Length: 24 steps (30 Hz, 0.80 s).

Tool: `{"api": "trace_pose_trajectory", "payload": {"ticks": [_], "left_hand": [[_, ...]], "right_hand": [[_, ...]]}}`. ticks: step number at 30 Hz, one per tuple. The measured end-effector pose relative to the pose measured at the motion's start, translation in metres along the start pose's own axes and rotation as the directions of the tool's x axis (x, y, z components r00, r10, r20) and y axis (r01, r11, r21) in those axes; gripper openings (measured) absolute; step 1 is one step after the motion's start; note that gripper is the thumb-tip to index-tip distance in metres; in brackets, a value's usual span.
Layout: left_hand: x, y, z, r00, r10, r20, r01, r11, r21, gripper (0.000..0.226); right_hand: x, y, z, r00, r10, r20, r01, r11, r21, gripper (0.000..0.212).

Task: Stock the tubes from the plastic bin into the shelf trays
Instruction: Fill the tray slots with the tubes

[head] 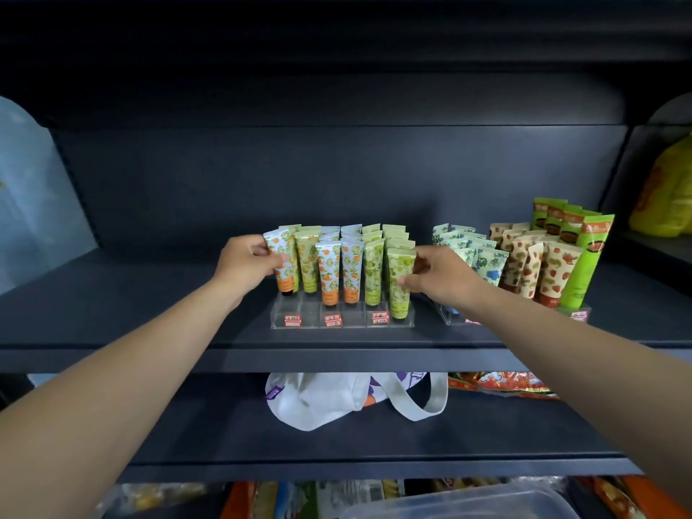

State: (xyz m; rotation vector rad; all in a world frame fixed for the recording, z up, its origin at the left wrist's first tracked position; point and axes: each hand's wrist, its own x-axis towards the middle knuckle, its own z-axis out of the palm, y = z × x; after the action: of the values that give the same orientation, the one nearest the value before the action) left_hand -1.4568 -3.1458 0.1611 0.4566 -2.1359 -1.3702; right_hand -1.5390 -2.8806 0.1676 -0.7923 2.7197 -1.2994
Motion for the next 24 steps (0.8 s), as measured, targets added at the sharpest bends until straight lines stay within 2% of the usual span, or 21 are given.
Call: {"api": "trace_pose_trajectory", "payload": {"ticks": [6, 12, 17, 21, 24], "left_hand": [[-0.002, 0.006, 0.005, 1.0, 0.009, 0.017, -0.01, 0.998, 0.068, 0.011], [-0.006, 0.003, 0.007, 0.999, -0.011, 0.044, 0.004, 0.987, 0.162, 0.009], [-0.006, 0.001, 0.007, 0.999, -0.04, 0.031, 0.033, 0.978, 0.205, 0.013], [-0.004, 0.007, 0.004, 0.999, -0.033, 0.027, 0.026, 0.973, 0.227, 0.011], [-0.004, 0.014, 0.001, 1.0, -0.011, 0.006, 0.009, 0.97, 0.243, 0.017]], "right_hand": [[-0.001, -0.002, -0.002, 1.0, 0.014, -0.021, -0.014, 1.0, -0.015, 0.02], [0.001, -0.001, 0.0, 0.999, 0.01, -0.036, -0.013, 0.998, -0.065, 0.033], [0.0, -0.005, -0.001, 1.0, 0.005, -0.031, -0.007, 0.997, -0.08, 0.027], [-0.002, -0.01, -0.004, 0.999, -0.019, -0.051, 0.012, 0.991, -0.134, 0.05], [-0.001, -0.013, -0.007, 0.996, -0.054, -0.068, 0.043, 0.987, -0.153, 0.042]]}}
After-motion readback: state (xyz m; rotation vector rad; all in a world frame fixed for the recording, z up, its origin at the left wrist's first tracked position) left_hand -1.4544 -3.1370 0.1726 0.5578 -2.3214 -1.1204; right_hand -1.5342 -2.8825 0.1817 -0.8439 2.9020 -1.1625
